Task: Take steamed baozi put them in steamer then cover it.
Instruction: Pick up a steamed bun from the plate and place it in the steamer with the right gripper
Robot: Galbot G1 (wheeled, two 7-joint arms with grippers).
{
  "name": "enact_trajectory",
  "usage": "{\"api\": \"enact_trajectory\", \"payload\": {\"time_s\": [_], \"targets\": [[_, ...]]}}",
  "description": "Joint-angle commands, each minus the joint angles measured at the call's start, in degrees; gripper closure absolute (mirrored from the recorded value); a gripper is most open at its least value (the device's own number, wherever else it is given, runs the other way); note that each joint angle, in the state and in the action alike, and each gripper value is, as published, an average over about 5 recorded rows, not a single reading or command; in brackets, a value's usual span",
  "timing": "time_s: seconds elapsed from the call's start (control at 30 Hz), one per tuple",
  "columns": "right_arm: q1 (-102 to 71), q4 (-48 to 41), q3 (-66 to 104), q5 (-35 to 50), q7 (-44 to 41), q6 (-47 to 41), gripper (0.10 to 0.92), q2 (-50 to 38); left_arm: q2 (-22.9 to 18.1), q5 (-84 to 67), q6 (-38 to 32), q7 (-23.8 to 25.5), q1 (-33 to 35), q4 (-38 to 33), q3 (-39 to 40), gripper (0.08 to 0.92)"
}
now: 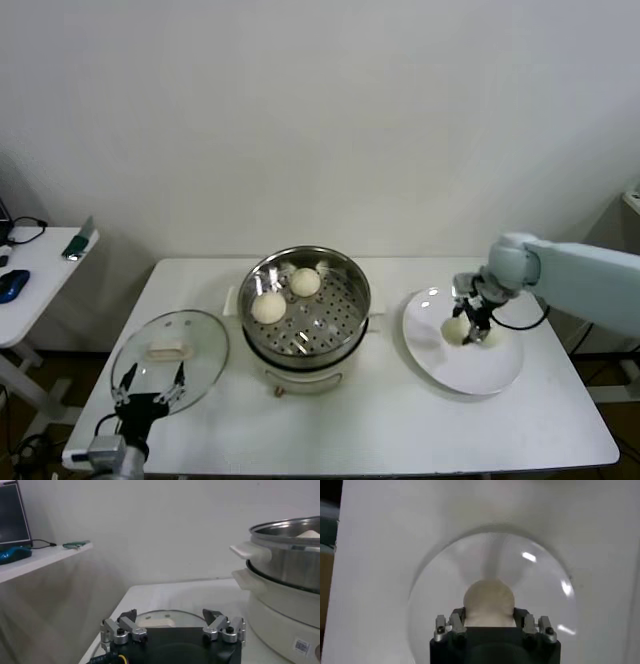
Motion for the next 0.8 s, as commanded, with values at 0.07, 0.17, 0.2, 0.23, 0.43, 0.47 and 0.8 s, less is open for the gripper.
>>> {"api": "enact_trajectory", "payload": {"time_s": [0.07, 0.17, 0.2, 0.23, 0.43, 0.47, 0.8], "targets": [[23.79, 0.87, -6.91, 0.16, -4.05, 18.18, 0.389, 8.95, 0.31, 0.09, 0.12, 0.05, 0.21, -0.48, -0.16, 0.177], [27.53, 1.72, -5.24, 0.41, -4.51, 23.01, 0.389, 13.06, 0.44, -0.01, 0.09, 0.04, 0.41, -0.69, -0.28, 0.177], [28.37, 2.46, -4.5, 0.51, -4.51, 24.08, 0.389, 14.48, 0.47, -0.07, 0.07, 0.04, 0.49, -0.75, -0.33, 0.177], [28.97, 3.34, -3.69, 0.5, -4.4, 24.9, 0.389, 15.67, 0.49, -0.11, 0.06, 0.03, 0.56, -0.8, -0.36, 0.177], [28.42, 13.21, 0.01, -1.31, -1.29, 26.3, 0.389, 22.95, 0.56, -0.56, -0.05, -0.01, 0.92, -1.17, -0.72, 0.177], [27.49, 14.91, 0.39, -2.24, -0.74, 26.25, 0.389, 23.99, 0.55, -0.69, -0.04, -0.02, 0.97, -1.25, -0.81, 0.177], [13.81, 17.89, 0.9, -13.45, 4.01, 25.86, 0.389, 31.69, 0.7, -1.73, -0.15, -0.09, 1.24, -1.52, -1.74, 0.177]]}}
